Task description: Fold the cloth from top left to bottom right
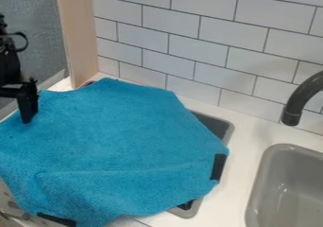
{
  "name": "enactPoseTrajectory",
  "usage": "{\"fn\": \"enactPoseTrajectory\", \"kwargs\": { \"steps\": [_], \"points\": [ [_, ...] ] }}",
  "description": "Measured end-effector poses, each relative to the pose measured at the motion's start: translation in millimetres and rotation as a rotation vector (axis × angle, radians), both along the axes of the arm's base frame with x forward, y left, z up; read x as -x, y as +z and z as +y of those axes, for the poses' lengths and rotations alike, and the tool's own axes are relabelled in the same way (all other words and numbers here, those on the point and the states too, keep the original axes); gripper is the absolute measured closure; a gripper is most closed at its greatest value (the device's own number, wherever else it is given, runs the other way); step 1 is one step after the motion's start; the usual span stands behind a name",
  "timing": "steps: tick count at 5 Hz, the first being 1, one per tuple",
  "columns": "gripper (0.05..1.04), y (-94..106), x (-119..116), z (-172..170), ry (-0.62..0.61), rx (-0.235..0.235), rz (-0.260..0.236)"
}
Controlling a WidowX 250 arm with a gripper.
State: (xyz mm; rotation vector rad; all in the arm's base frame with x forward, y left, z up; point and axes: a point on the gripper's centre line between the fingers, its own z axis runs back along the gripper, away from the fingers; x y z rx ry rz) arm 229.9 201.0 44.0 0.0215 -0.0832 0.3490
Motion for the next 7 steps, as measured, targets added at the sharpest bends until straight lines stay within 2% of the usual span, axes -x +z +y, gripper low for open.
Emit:
{"fn": "enactPoseTrajectory", "kwargs": {
  "steps": [1, 2, 3, 4, 5, 6, 7],
  "points": [
    [0.085, -6.2, -2, 2, 0.013, 0.005, 0.015],
    [0.145, -7.5, -2, 3, 0.012, -0.002, 0.017],
    [0.460, -20.6, 0, 4, 0.012, -0.003, 0.052],
    [0.751, -22.9, -3, 6, 0.023, -0.017, 0.036],
    [0.940, -25.5, -5, 7, 0.030, -0.027, 0.036],
    [1.019, -25.6, -6, 5, 0.033, -0.019, 0.030],
    [1.030, -24.6, -7, 2, 0.032, -0.002, 0.017]
  ]
}}
